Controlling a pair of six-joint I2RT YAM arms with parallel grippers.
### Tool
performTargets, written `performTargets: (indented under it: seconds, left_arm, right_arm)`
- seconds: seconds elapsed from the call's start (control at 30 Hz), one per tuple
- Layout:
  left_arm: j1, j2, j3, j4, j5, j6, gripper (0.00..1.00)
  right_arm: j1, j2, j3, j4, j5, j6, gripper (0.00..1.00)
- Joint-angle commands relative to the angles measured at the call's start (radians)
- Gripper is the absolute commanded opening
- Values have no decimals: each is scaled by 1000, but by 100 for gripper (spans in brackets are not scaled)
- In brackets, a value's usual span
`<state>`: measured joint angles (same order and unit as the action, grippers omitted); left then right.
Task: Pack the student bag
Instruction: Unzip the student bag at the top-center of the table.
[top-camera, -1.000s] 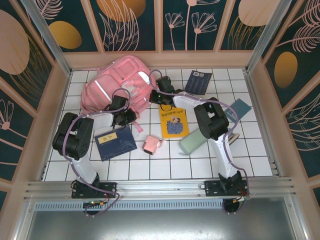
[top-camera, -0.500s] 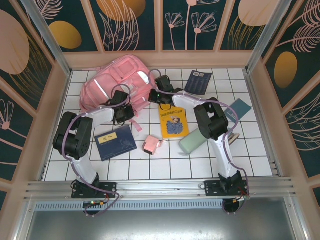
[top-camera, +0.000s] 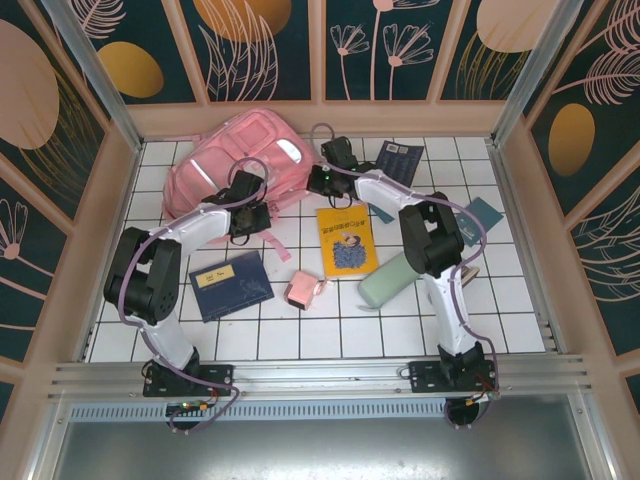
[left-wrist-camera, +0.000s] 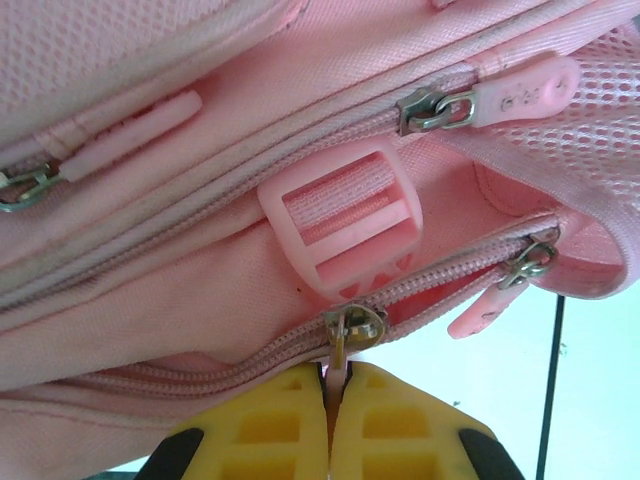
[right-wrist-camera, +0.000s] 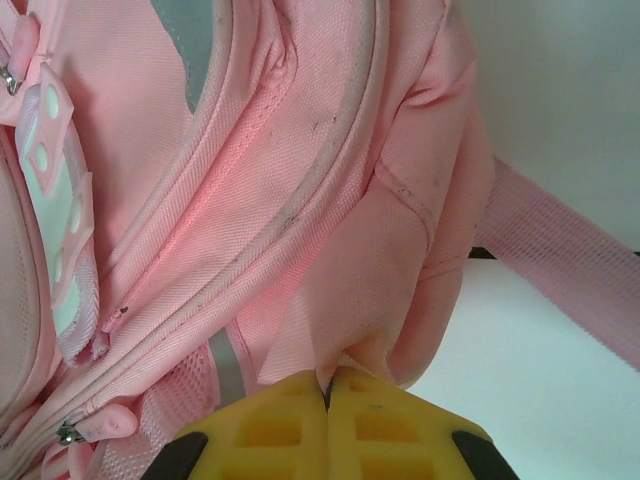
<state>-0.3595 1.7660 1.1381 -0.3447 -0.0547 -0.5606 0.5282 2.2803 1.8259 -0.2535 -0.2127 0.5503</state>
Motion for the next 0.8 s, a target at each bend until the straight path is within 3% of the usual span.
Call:
performTargets:
  seconds: [0.0,0.33,0.57,0.77]
  left_arm:
    - [59,-10,2,-204,-203,22,0]
    - [58,-25,-8,-269,-82,97,0]
    - [33,-82,-7,-190,275,135,0]
    - [-89,13,179,-148,359,70,0]
  right_arm:
    - [-178,-50,83,-7,245,-44,0]
    - [-221,-12,210,-40,258,-78,0]
    - [-208,14,207,-11,195,-61,0]
    - [-126,43,222,-13,205,-67,0]
